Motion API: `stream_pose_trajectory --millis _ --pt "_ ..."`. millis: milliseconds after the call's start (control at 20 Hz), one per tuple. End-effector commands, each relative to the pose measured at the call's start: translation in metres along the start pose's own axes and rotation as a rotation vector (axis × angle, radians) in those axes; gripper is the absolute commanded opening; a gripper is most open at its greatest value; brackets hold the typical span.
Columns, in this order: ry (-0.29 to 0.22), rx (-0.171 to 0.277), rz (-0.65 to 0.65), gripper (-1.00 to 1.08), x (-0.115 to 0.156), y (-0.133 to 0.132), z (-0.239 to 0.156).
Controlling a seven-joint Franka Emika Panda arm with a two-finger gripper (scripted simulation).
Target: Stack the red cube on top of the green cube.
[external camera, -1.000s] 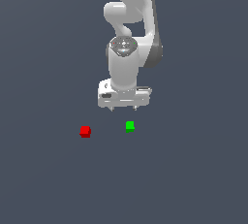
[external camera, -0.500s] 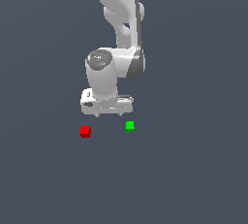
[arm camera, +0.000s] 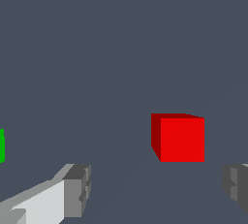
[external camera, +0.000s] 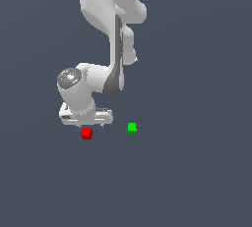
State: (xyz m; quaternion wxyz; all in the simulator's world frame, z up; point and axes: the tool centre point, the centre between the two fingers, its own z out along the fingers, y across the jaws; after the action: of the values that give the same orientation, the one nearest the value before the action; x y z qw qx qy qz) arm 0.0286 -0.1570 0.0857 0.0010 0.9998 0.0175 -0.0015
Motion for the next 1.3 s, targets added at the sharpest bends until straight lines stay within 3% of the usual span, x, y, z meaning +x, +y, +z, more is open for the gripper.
stream_pose_trajectory --millis 0,300,750,1250 --pt "0.002 0.001 0.000 1.00 0.004 0.014 0.007" --pt "0.003 0.002 0.002 1.00 0.009 0.032 0.015" --pt "0.002 0.002 0.004 1.00 0.009 0.034 0.019" --pt "0.003 0.002 0.004 1.00 0.008 0.033 0.063"
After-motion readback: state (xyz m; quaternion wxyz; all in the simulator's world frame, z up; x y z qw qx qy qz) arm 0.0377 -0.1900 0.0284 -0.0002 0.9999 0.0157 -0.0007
